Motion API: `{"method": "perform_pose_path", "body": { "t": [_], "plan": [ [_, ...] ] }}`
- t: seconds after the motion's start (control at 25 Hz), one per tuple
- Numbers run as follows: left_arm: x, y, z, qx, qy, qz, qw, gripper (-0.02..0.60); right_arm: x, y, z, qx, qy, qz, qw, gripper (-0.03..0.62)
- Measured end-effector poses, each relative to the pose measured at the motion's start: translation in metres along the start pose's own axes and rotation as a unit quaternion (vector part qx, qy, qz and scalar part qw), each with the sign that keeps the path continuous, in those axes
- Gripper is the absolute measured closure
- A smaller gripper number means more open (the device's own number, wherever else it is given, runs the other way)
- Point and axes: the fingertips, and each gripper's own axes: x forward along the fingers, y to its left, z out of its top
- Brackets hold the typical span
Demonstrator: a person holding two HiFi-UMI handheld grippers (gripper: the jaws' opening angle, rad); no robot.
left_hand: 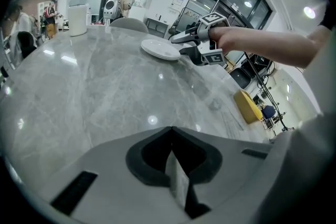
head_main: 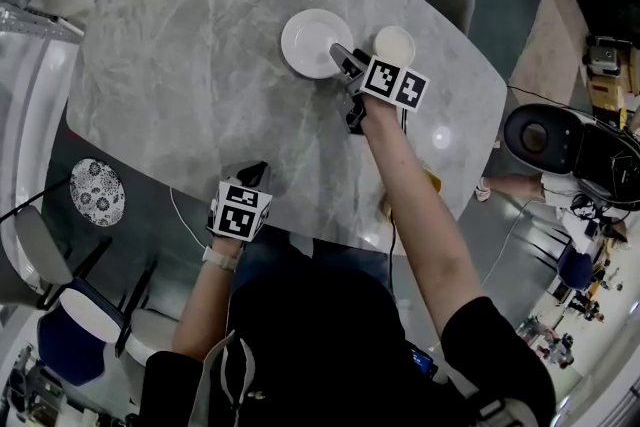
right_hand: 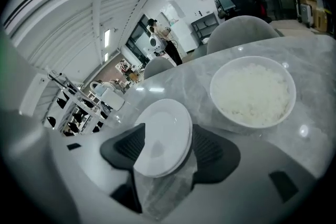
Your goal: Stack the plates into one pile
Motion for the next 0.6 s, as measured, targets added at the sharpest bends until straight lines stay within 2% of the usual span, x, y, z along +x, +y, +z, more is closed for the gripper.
{"method": "perform_pose_path", "body": {
  "t": [0.28,0.48,0.6],
  "plan": [
    [-0.011,0.000,-0.005,0.000,-0.010,0.005,0.9999,0.572,-0.015,0.011,0.003,-0.037,-0.012,-0.002,0.999,0.326],
    [-0.016,-0.008,-0.004,0.005,-0.018,0.006,0.9998,0.572,-0.043,0.029,-0.003,-0.059,-0.013,0.023,0.998,0.327],
    [-0.019,-0.017,0.000,0.009,-0.026,0.008,0.9996,0.572,-0.065,0.036,-0.008,-0.089,-0.013,0.033,0.995,0.332]
  ]
}}
